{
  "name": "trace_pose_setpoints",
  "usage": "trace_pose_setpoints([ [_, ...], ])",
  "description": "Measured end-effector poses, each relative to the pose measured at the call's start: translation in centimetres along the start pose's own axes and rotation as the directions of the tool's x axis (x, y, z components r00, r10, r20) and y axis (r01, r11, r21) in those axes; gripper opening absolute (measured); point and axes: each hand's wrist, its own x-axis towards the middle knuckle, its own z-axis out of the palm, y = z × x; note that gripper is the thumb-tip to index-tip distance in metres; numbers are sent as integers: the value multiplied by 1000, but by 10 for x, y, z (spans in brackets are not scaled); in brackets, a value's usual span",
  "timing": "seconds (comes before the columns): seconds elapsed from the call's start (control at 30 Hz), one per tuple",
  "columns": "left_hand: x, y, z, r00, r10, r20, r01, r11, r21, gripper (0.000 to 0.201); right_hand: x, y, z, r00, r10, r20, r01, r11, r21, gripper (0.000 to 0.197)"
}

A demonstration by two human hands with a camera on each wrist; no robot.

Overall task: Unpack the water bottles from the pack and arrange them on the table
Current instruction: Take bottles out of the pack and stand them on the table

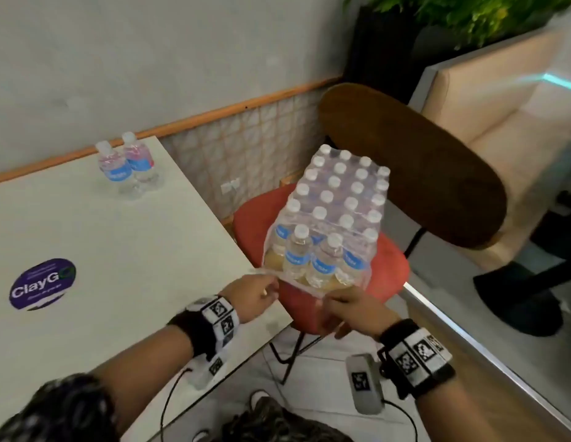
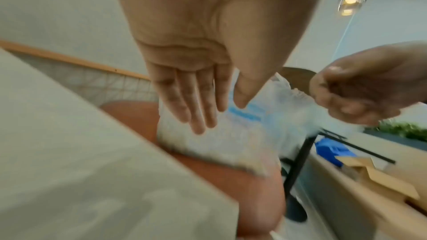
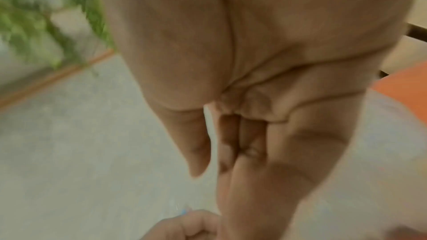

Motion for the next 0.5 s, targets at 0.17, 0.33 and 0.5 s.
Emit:
trace_pose_setpoints([
  [0.17, 59, 32, -41, 921, 2, -389, -42, 995, -94, 20, 28, 3, -43, 897, -92, -432, 112, 994, 22, 23],
  [0.33, 91, 40, -34, 938, -34, -344, 38, 999, 4, 54, 60, 10, -45, 863, -131, -487, 85, 990, -115, 55],
  [0.5, 100, 44, -28, 969, -2, -247, 5, 1000, 12, 46, 81, 4, -40, 821, -277, -500, 261, 960, -104, 33],
])
